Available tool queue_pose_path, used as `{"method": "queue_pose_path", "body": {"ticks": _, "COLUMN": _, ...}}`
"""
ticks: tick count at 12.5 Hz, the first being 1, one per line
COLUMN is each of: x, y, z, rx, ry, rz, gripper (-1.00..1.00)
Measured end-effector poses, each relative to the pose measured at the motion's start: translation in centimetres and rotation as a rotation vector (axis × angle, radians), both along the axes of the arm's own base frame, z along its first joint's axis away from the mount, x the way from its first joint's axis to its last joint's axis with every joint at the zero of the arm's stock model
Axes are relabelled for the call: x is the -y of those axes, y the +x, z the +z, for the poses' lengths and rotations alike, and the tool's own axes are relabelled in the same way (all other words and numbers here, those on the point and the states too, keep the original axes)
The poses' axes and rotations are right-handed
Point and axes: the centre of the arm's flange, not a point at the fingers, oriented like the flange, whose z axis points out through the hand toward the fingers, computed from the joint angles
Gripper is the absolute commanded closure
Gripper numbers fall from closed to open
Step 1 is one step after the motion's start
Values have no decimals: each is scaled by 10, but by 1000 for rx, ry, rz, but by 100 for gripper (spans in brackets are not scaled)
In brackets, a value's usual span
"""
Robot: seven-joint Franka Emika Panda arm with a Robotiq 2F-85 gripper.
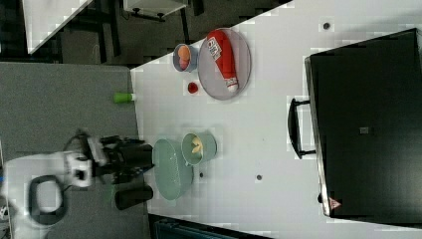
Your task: Pick Banana and place it in mug.
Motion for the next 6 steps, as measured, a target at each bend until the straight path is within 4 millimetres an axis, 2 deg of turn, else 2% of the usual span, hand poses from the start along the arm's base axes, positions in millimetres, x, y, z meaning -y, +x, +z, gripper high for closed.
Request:
{"method": "queue_pose_path", "body": {"ticks": 1, "x": 15, "y": 2, "z": 35, "rx": 22, "ry": 6, "rz": -8, "gripper": -100}}
{"method": "queue_pose_path", "body": {"ticks": 3, "x": 59, "y": 14, "z": 93, "rx": 54, "ry": 43, "rz": -23, "gripper": -100}}
{"method": "queue_pose_path", "body": {"ticks": 4, "x": 85, "y": 20, "z": 111, "rx": 69, "ry": 57, "rz": -48, "gripper": -100}}
{"method": "queue_pose_path", "body": {"ticks": 6, "x": 145, "y": 29, "z": 127, "rx": 43, "ry": 80, "rz": -96, "gripper": -100}}
